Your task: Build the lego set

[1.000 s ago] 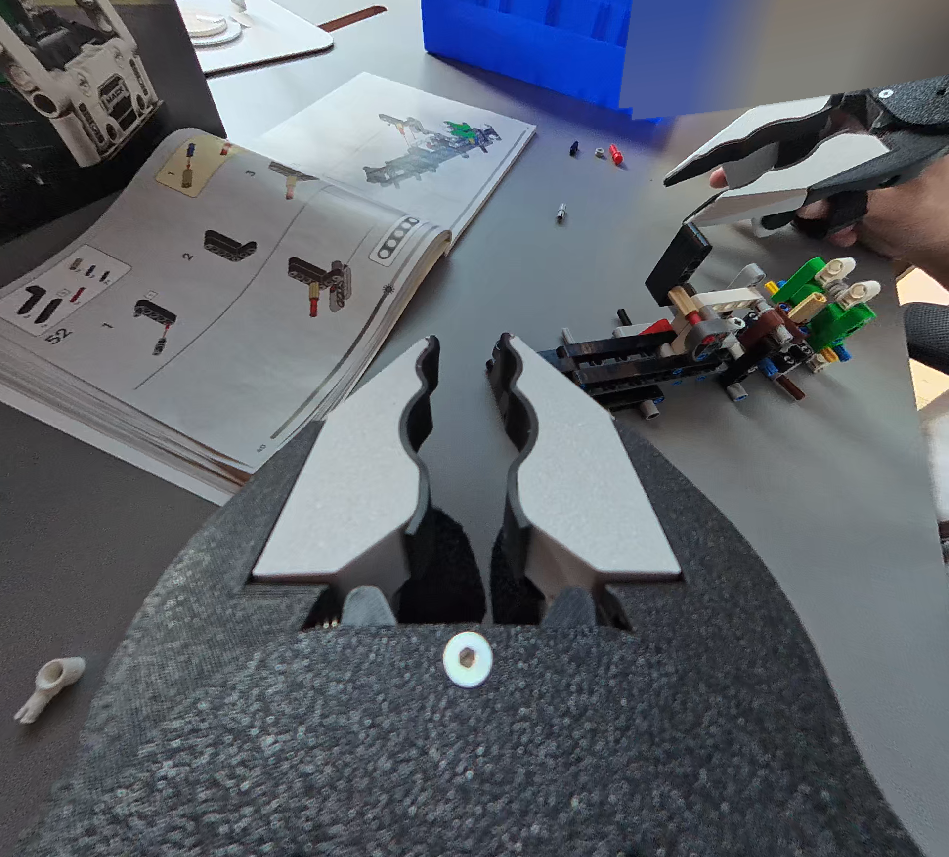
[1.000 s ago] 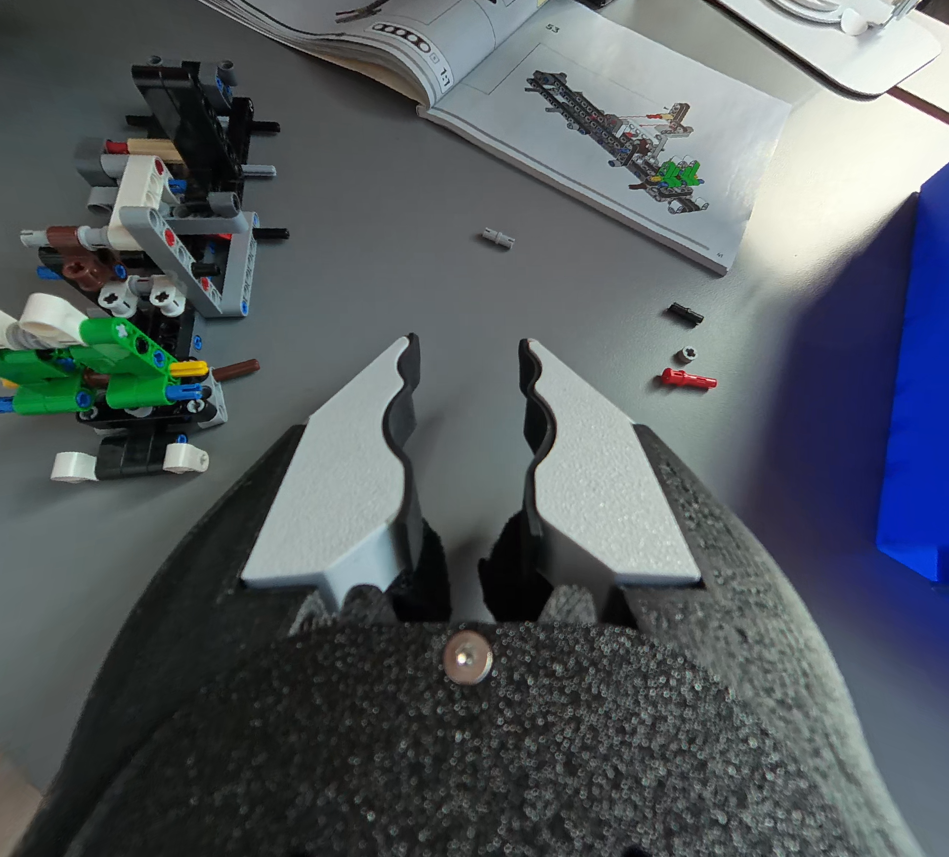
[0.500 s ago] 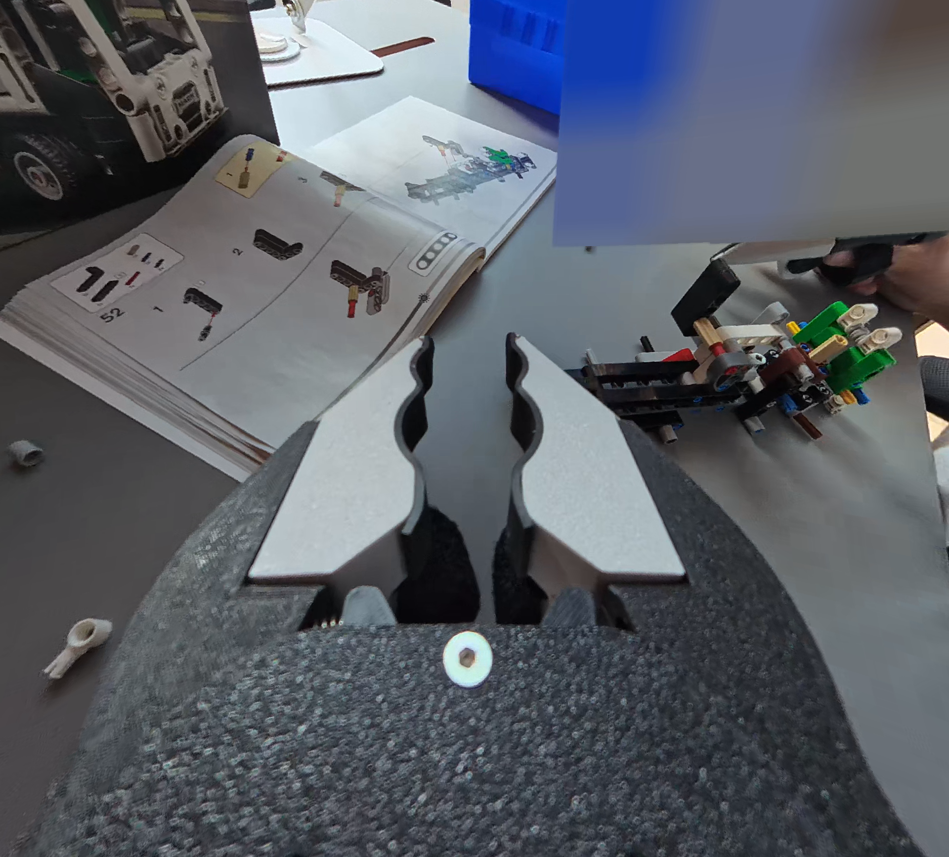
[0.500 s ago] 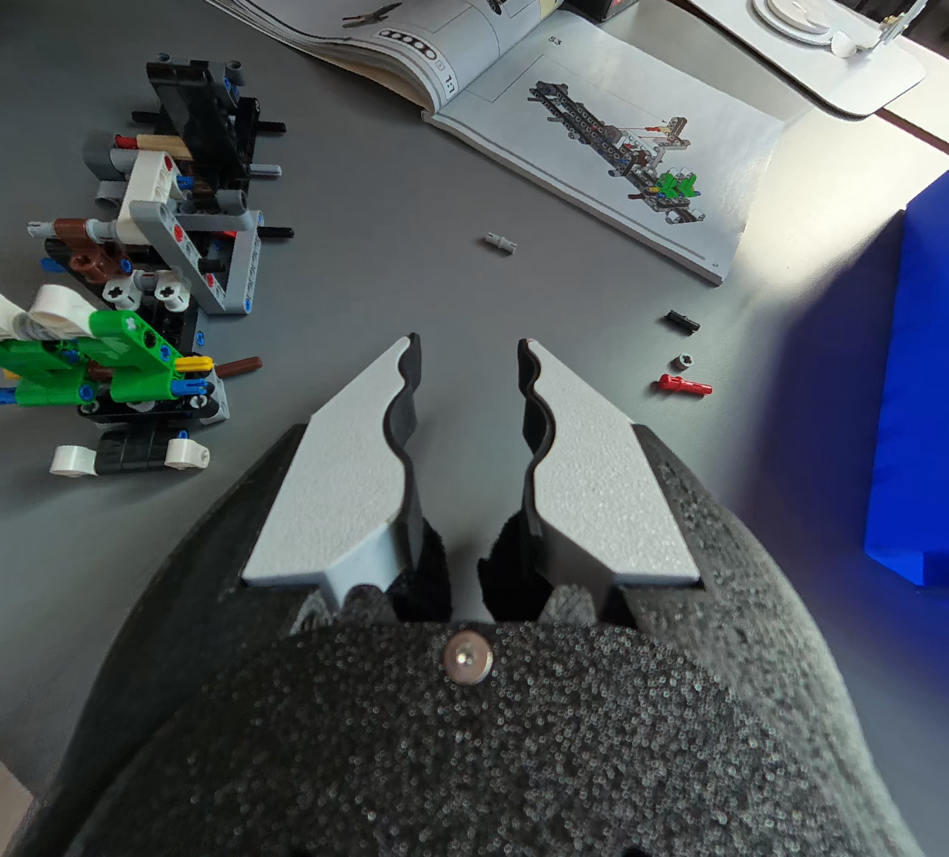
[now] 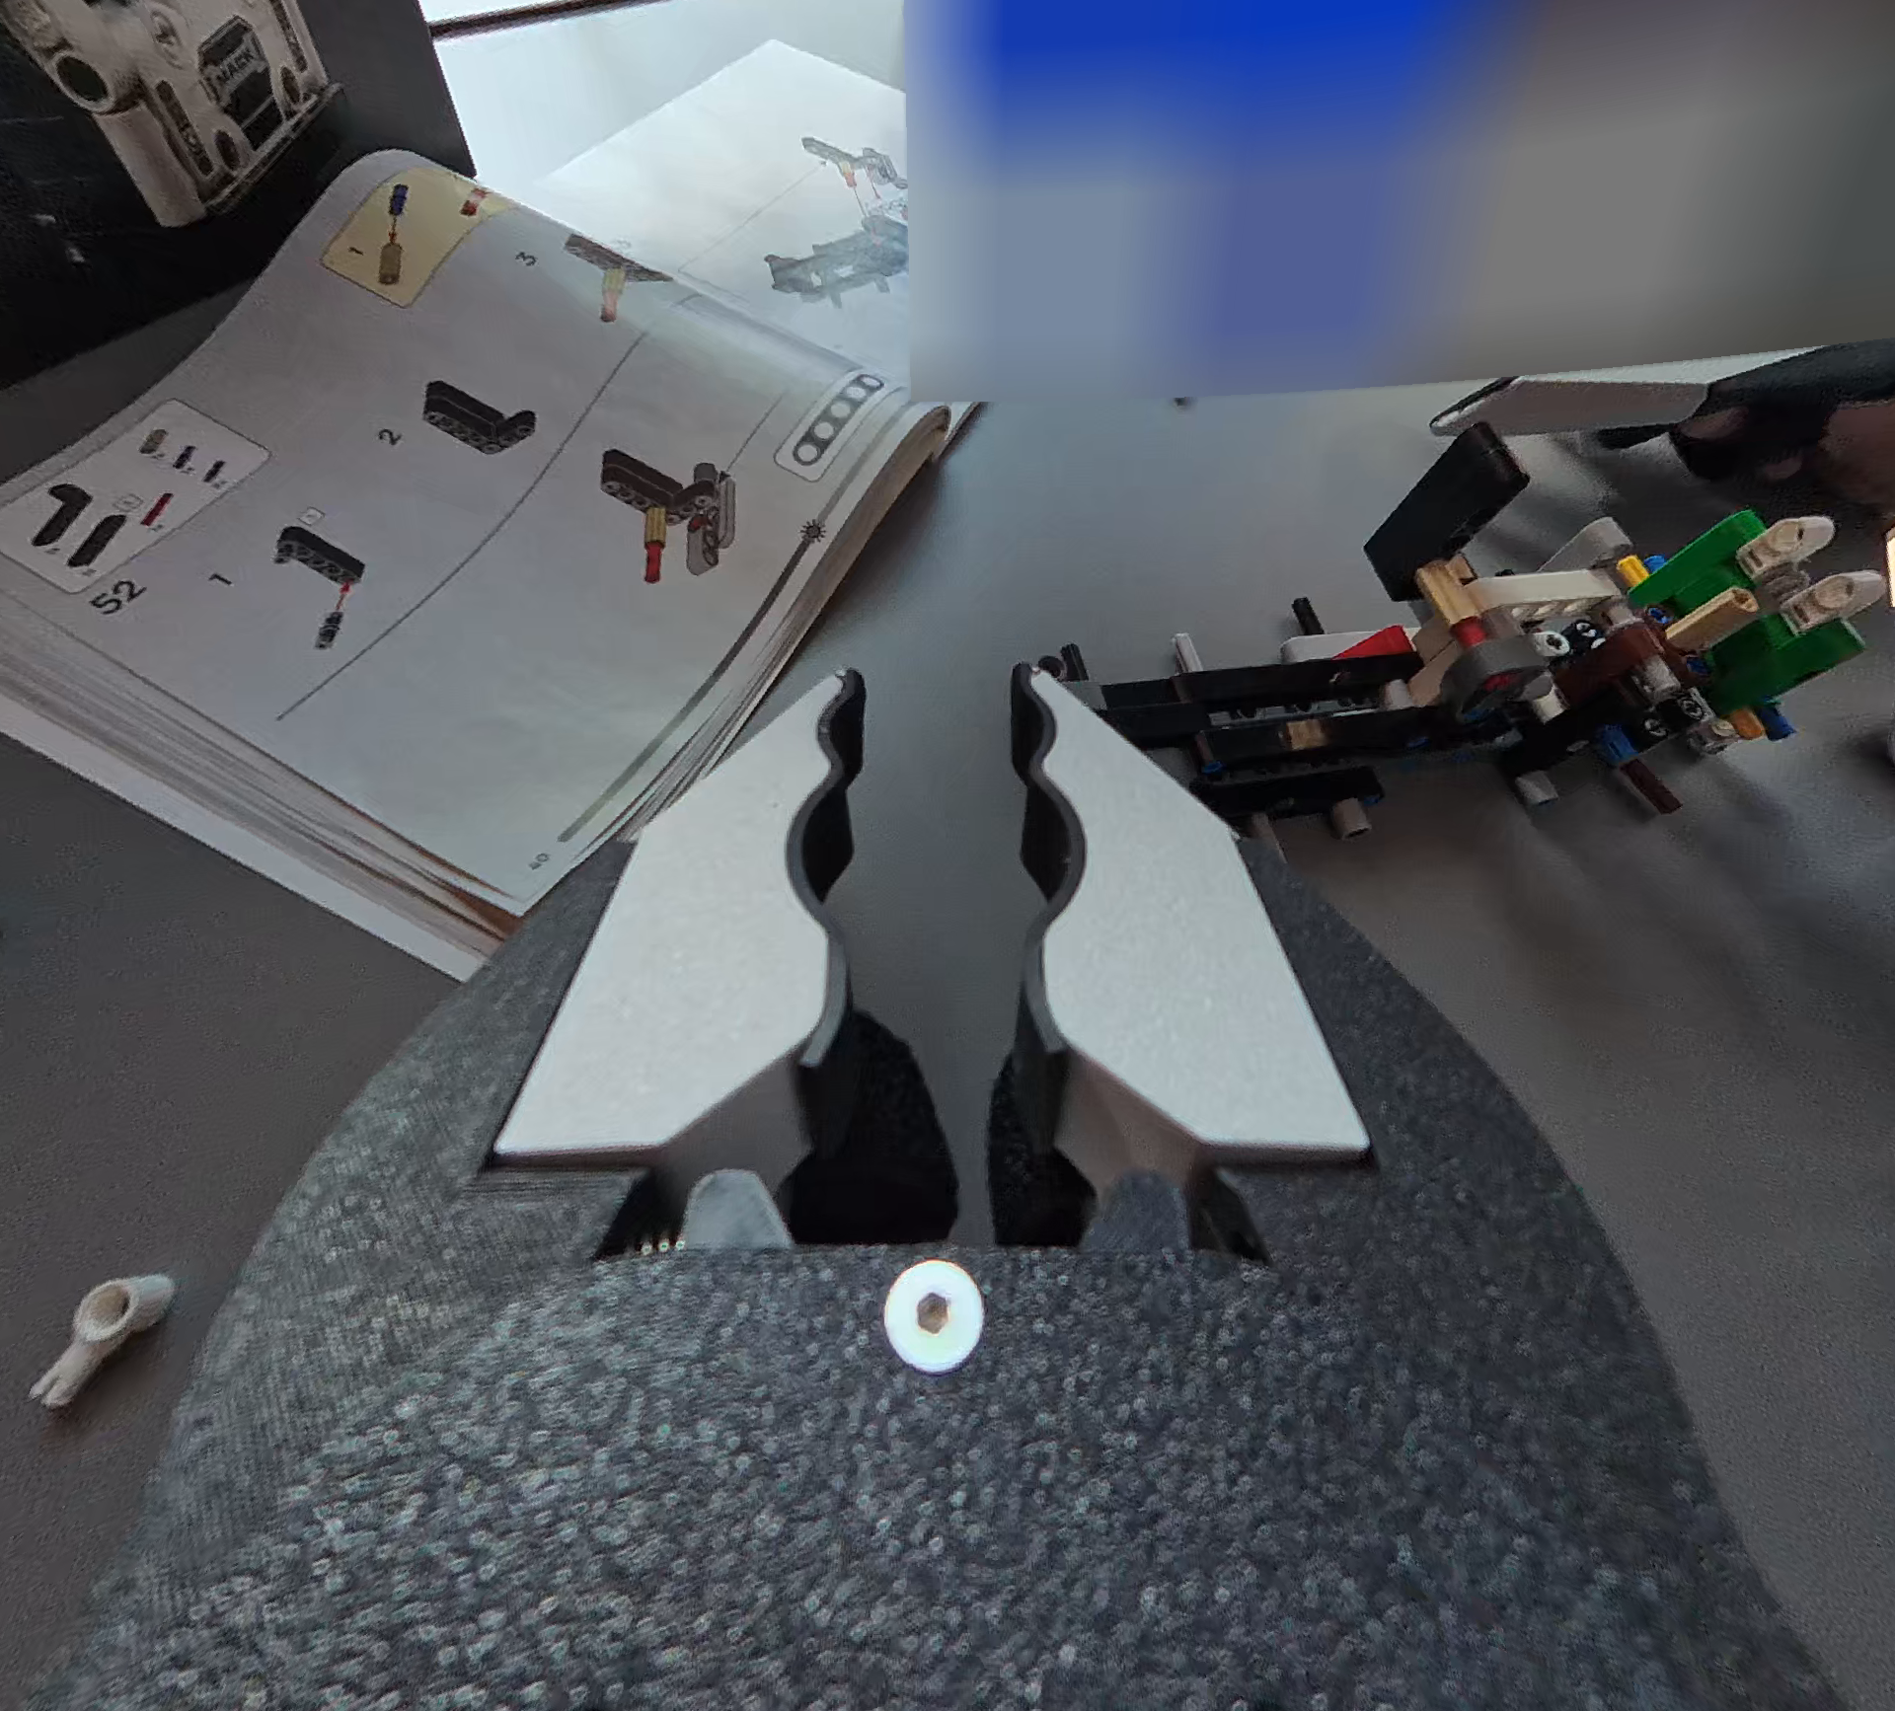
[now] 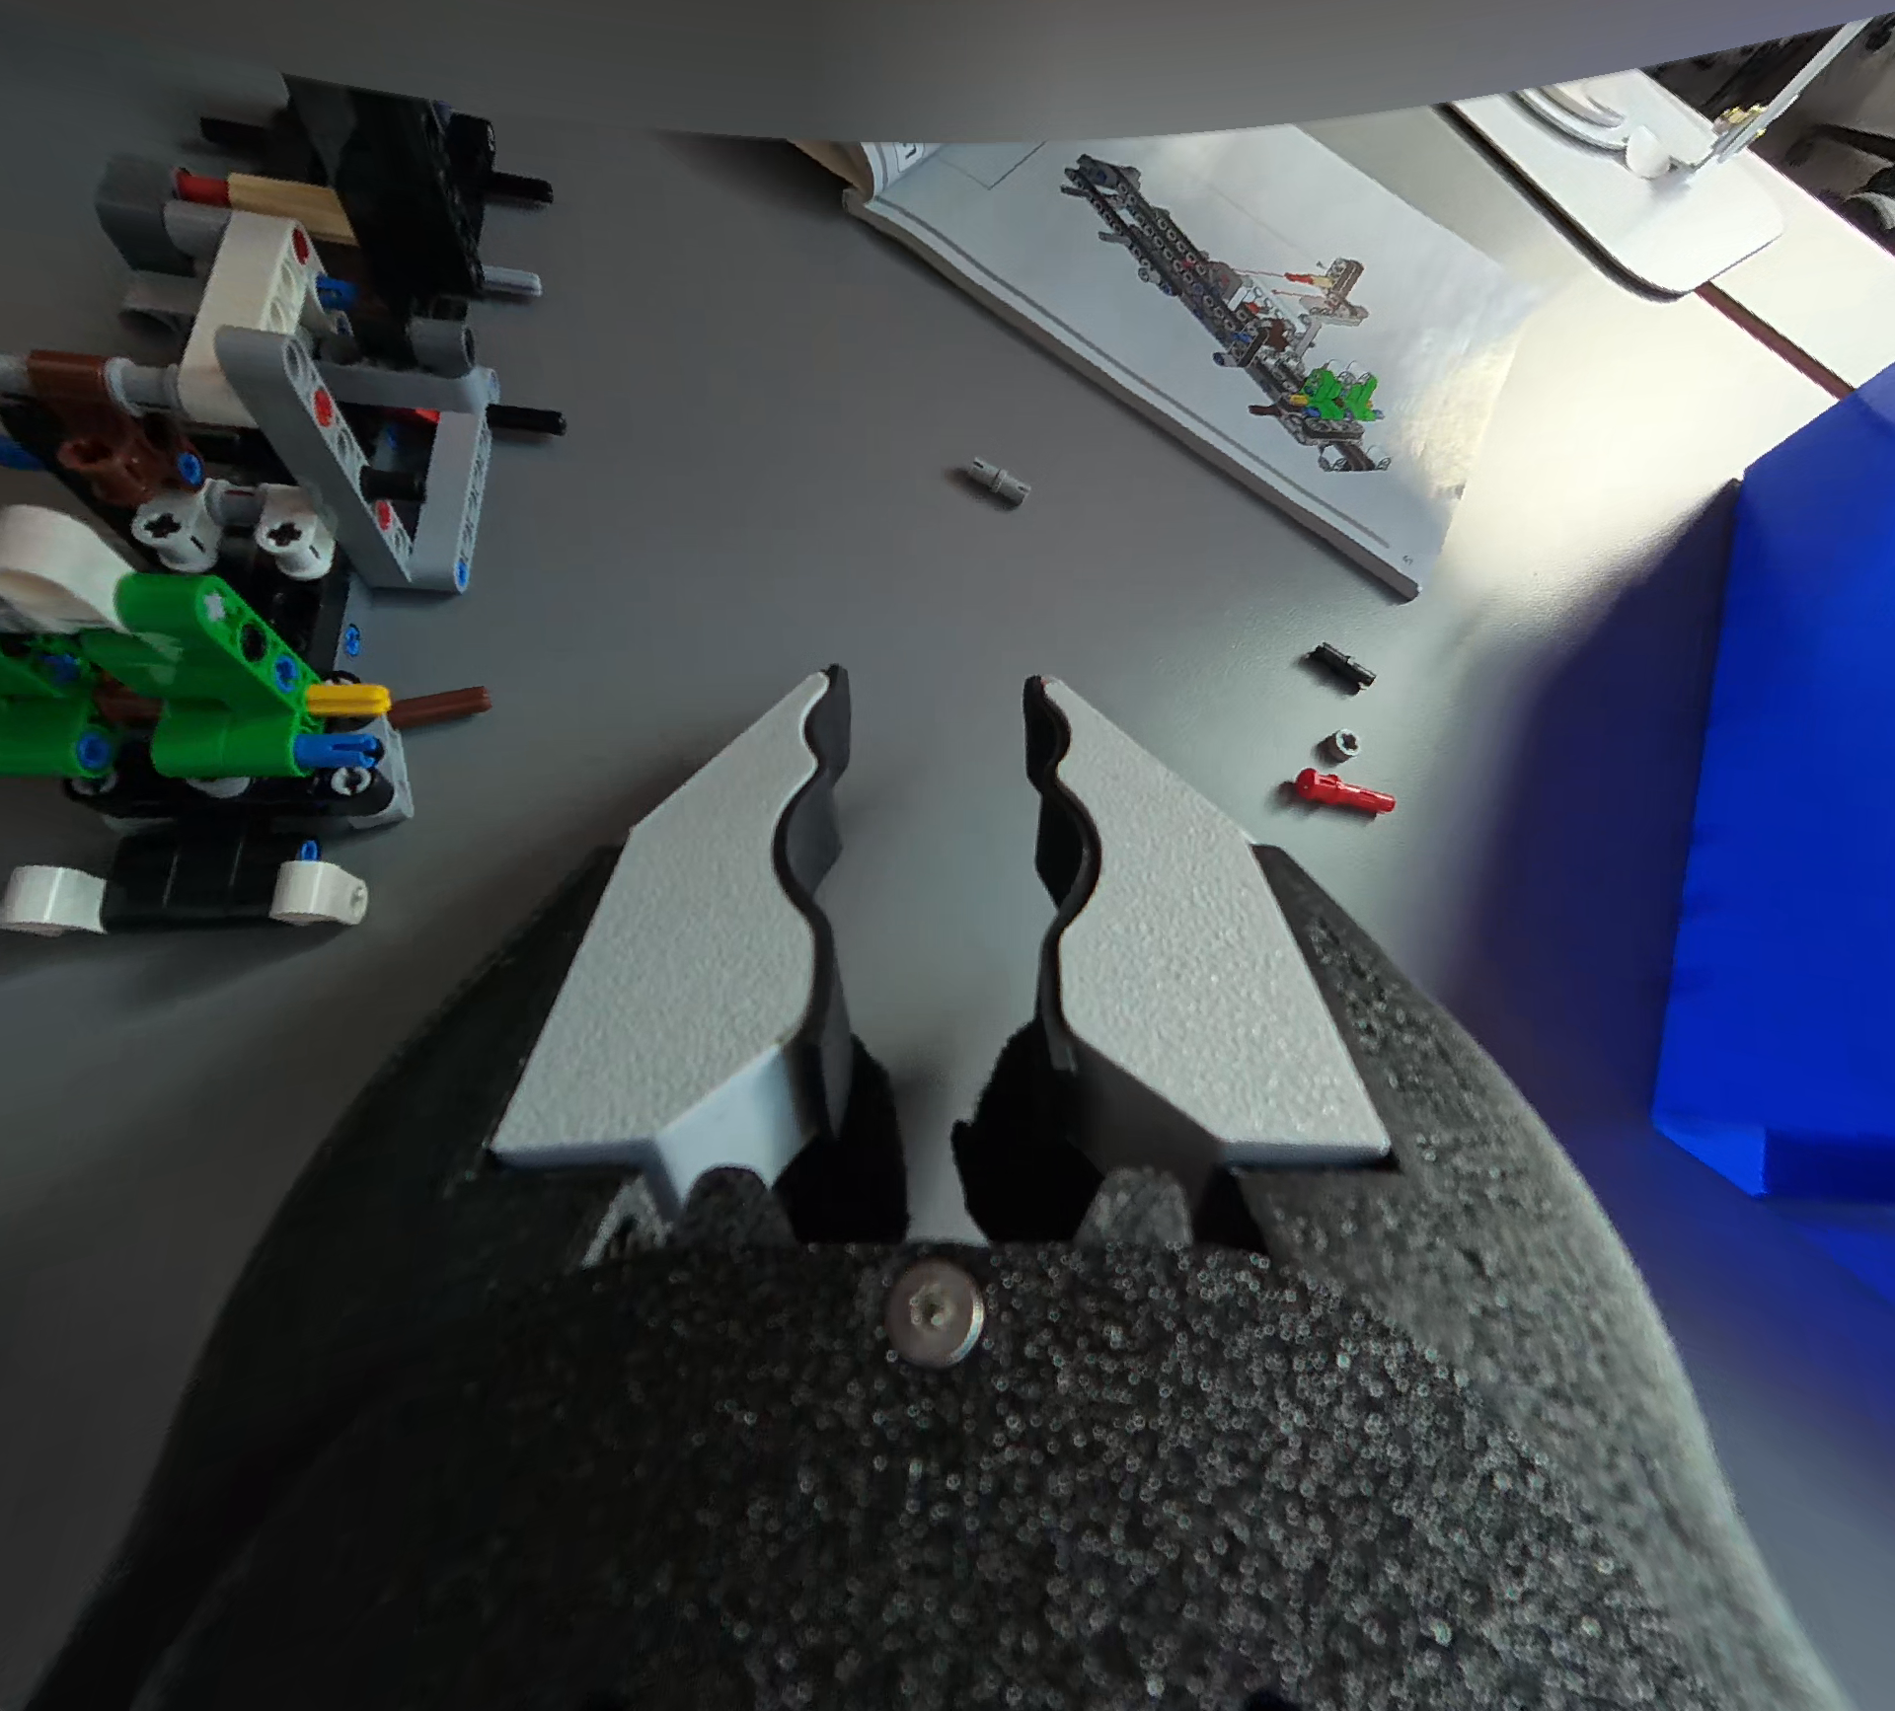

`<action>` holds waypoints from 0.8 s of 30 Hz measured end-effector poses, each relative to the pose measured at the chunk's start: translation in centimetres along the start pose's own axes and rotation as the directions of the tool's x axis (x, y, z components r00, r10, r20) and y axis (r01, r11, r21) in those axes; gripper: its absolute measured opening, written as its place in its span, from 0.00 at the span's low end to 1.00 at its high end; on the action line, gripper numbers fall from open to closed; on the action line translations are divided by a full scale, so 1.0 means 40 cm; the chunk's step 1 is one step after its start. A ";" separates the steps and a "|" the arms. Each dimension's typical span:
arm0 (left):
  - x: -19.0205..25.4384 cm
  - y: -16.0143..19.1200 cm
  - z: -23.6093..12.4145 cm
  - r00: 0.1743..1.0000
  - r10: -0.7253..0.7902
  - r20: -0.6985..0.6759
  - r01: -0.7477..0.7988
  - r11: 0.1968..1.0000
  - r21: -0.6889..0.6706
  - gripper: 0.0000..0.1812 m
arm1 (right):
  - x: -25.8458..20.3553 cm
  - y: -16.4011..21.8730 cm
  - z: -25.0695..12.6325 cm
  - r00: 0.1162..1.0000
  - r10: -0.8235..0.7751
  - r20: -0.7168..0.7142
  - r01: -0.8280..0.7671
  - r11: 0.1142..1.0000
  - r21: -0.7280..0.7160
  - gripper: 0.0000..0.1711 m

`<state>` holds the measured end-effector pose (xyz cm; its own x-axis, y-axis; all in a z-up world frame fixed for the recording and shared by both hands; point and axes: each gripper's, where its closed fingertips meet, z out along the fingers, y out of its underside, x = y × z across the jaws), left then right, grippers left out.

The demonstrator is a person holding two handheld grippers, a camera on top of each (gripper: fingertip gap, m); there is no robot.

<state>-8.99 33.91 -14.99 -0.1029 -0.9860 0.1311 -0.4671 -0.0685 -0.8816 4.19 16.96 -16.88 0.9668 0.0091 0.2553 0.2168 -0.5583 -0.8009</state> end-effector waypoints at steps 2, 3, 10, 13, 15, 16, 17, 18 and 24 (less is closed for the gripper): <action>0.000 0.001 0.001 1.000 -0.003 -0.001 0.003 1.000 -0.004 0.15 | 0.002 -0.006 -0.005 1.000 0.016 0.006 -0.016 1.000 0.019 0.19; -0.001 0.000 0.000 1.000 -0.006 -0.001 0.006 1.000 -0.001 0.15 | 0.003 -0.007 -0.007 1.000 0.023 0.010 -0.024 0.999 0.025 0.19; 0.000 -0.002 -0.001 1.000 -0.007 -0.005 0.007 1.000 0.005 0.15 | 0.009 -0.014 -0.014 0.997 0.066 0.032 -0.067 0.996 0.050 0.19; 0.002 -0.005 -0.004 1.000 -0.007 -0.011 0.007 1.000 0.016 0.15 | 0.011 -0.014 -0.013 0.997 0.076 0.034 -0.077 0.996 0.047 0.19; 0.005 -0.007 -0.006 1.000 0.000 -0.017 0.001 1.000 0.023 0.15 | 0.012 -0.015 -0.015 0.996 0.079 0.035 -0.081 0.995 0.054 0.19; 0.007 -0.008 -0.006 1.000 0.004 -0.020 -0.003 1.000 0.026 0.15 | 0.013 -0.017 -0.017 0.996 0.083 0.036 -0.085 0.994 0.061 0.19; 0.009 -0.009 -0.007 1.000 0.009 -0.021 -0.008 1.000 0.027 0.15 | 0.015 -0.019 -0.019 0.995 0.090 0.038 -0.092 0.993 0.069 0.19; 0.011 -0.009 -0.007 1.000 0.014 -0.021 -0.013 1.000 0.028 0.15 | 0.017 -0.021 -0.021 0.994 0.099 0.040 -0.101 0.992 0.076 0.19; -0.026 -0.063 0.027 0.998 0.035 0.045 -0.035 0.999 0.000 0.15 | 0.029 -0.022 -0.023 0.987 0.152 0.054 -0.156 0.984 0.081 0.19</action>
<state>-6.77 34.94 -13.40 -0.0799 -0.9936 0.0798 -0.4634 -0.0339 -0.8855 4.99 16.70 -15.38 0.9944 -0.0314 0.1008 0.0732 -0.4834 -0.8723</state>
